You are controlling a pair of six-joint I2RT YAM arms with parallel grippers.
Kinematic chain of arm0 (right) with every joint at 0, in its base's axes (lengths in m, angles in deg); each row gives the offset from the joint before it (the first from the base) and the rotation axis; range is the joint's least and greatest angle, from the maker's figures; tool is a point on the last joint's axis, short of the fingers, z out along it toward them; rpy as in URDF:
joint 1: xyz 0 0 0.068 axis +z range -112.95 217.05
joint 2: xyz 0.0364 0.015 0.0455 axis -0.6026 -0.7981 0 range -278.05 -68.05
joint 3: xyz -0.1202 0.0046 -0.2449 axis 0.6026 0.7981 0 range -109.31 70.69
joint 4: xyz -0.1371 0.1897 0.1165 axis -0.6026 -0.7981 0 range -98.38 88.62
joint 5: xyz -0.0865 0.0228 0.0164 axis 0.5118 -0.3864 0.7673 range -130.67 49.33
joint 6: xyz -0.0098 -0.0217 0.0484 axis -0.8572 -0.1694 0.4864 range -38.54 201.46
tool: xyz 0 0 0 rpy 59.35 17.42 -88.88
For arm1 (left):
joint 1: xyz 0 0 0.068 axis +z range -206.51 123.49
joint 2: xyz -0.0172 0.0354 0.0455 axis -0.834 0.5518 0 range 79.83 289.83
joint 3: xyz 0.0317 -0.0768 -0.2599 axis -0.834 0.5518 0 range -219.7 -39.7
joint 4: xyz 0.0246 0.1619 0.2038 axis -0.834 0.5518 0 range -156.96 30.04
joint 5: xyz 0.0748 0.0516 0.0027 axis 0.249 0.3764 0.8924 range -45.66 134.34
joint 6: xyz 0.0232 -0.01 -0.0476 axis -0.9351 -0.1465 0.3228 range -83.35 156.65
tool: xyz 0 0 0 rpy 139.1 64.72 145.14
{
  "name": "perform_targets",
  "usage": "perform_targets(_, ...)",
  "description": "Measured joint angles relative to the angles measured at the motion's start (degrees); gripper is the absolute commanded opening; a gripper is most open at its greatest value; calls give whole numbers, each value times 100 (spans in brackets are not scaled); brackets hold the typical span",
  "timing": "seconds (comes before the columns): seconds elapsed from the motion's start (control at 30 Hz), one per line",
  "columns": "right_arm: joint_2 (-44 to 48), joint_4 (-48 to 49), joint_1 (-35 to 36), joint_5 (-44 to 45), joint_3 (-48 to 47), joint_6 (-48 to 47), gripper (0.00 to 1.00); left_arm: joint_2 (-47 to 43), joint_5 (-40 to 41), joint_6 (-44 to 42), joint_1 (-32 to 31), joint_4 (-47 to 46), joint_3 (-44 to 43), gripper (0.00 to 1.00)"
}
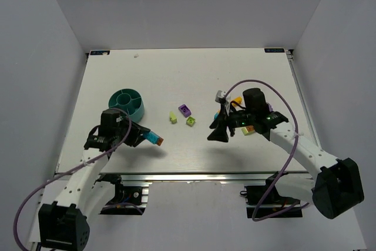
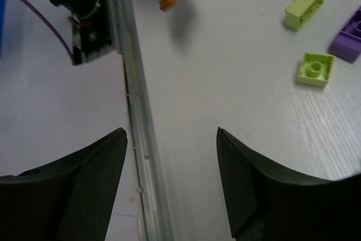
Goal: Sort the legos into containers by color
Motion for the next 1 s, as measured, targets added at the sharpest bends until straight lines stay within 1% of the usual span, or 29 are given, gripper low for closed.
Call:
perform_targets(0.03,-94,214,105,-55,-37,533,73,-195,-136,-114,-94,-330,122,0)
perform_targets(0.17,-507,800,466,22,-345,1871,73,-918,-557,-387,-472,-1641,837,0)
perform_targets(0.27,-791,1001,765,317,-748,2474,72,-1325,-765,-483,-772,-2846,1353,0)
perform_targets(0.3,-872,1082,841,385,-870,2627,70,-1445,-833,-531,-870,-3300,1508,0)
perform_targets(0.37,-988,1189,949,509,-1034,2815,69,-1572,-881,-640,-1010,-3917,1646,0)
perform_targets(0.47,-1034,1233,1204,984,-1154,2791,70,-1497,-866,-710,-1084,-4610,1648,0)
perform_targets(0.6,-1034,1180,1722,1641,-1193,2524,70,-1038,-763,-533,-1211,-5305,1641,0)
perform_targets(0.67,-1078,1082,1878,1869,-1255,2400,70,-844,-697,-485,-1325,-5466,1617,0)
perform_targets(0.77,-1123,1045,1912,2175,-1303,2205,69,-699,-640,-455,-1412,-5626,1534,0)
perform_targets(1.0,-1200,964,2201,2682,-1333,1816,64,-684,-516,-310,-1436,-5941,1506,0)
